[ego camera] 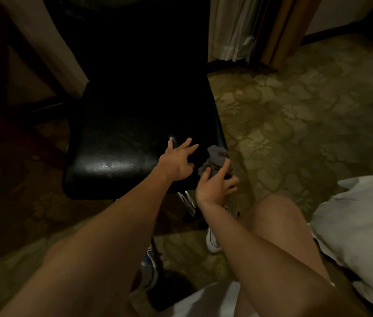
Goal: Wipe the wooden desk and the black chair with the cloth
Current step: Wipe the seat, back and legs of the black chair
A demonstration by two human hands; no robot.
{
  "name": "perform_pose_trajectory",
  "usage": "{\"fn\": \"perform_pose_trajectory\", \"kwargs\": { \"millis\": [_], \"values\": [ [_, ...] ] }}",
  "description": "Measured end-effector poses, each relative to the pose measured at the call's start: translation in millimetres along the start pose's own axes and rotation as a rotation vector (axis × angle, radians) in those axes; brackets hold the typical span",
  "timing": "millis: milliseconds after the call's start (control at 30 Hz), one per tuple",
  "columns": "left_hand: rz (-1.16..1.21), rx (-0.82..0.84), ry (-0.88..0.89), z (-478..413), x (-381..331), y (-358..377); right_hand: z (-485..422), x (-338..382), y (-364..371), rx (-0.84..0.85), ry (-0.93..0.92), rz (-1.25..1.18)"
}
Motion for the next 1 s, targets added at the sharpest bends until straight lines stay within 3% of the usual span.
{"fn": "perform_pose_trajectory", "kwargs": {
  "millis": [133,233,367,467,867,1000],
  "values": [
    [0.093,0.014,0.124,5.7,7.2,-4.7,21.1,18.2,19.4,0.091,-0.104,0.068],
    [0.157,-0.033,0.117,18.4,31.7,-17.1,27.8,28.0,26.2,0.103,-0.137,0.106],
    [-0.058,-0.171,-0.022,36.5,79.9,-34.2,22.8,33.4,21.9,0.026,-0.207,0.018],
    [-0.082,-0.105,-0.264,42.0,120.5,-16.0,19.5,38.6,23.8,-0.004,-0.250,0.040],
    [-0.041,-0.069,-0.238,37.7,95.5,5.2,-19.5,46.6,25.0,-0.042,-0.155,0.130],
    [-0.084,-0.108,-0.200,32.0,83.3,1.7,-5.5,53.3,35.5,0.008,-0.271,0.159]
  ]
}}
Point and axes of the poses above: each hand's wrist, its own z-axis away from the middle knuckle, its own y-axis out of the palm, x = y × z, the point moved 7 cm from there along -z, towards the middle knuckle, and after that the axes turned 10 degrees about x, right-handed, at the moved point
